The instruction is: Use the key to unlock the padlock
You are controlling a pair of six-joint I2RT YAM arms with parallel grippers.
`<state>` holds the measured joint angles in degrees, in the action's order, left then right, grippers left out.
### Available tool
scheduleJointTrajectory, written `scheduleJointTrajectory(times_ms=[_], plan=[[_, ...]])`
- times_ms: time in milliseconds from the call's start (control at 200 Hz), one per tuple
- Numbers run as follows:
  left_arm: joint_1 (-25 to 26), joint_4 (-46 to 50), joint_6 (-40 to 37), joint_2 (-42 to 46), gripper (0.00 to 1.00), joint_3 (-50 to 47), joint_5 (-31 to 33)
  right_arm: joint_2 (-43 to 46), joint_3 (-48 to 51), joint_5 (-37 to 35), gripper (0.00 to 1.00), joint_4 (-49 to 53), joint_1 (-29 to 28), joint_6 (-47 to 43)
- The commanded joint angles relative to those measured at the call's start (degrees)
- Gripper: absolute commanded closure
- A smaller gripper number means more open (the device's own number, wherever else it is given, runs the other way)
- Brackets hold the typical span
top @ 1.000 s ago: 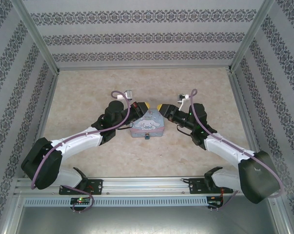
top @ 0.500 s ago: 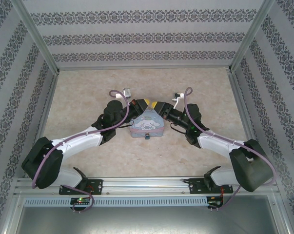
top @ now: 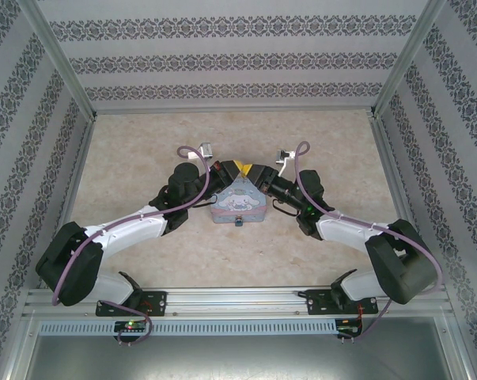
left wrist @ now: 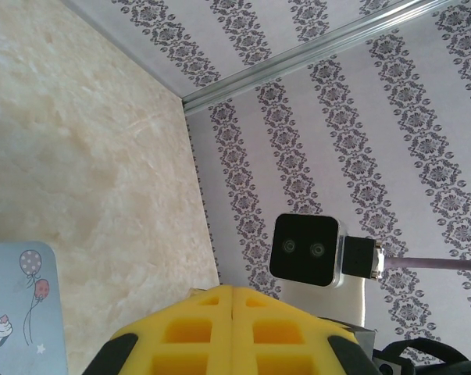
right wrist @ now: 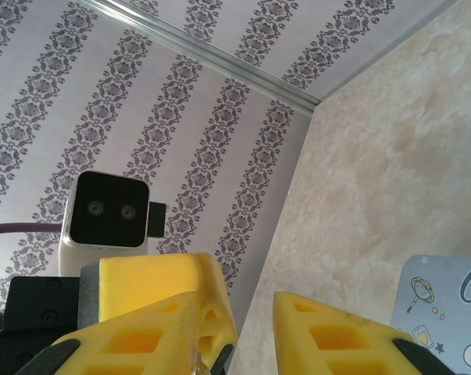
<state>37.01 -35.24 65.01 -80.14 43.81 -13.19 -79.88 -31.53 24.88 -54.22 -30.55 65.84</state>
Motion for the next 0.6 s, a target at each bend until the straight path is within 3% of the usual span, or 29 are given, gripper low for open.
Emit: scheduleJointTrajectory(times_ms=[0, 595], plan=[[-0.58, -3.34, 0.24, -0.54, 1.0, -0.55, 0.36, -0.45, 0.01, 0.43, 0.69, -3.96, -0.57, 0.03], [-0.97, -3.1, 0.06, -0.61, 1.0, -0.24, 0.26, -1.16, 1.82, 1.74, 0.72, -5.86, -1.0, 0.41]])
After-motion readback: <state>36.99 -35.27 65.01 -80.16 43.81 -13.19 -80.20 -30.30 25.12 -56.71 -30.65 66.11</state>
